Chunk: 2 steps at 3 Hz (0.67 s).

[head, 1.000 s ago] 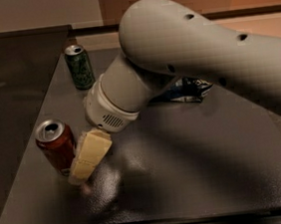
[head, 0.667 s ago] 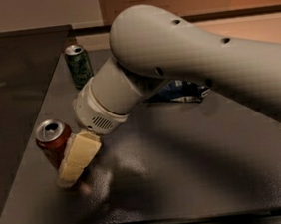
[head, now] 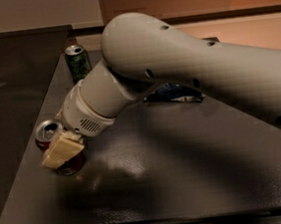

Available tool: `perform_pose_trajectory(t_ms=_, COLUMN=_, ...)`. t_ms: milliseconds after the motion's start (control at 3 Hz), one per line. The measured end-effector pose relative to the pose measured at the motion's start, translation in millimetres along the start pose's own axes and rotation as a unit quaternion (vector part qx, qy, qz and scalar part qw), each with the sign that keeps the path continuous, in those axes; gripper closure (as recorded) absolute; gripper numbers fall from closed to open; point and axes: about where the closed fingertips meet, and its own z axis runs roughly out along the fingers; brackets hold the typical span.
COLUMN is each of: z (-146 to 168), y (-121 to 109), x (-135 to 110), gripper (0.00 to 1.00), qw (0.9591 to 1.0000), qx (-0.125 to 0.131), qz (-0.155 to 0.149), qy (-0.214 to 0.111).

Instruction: Pick coke can

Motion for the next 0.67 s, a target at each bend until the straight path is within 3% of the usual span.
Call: perform_pose_trajectory(t_ms=667, z=-16, y=-5, x=-10, gripper=0.87, qw=0.9998, qx=0.009, qz=0.004, qy=-0.017)
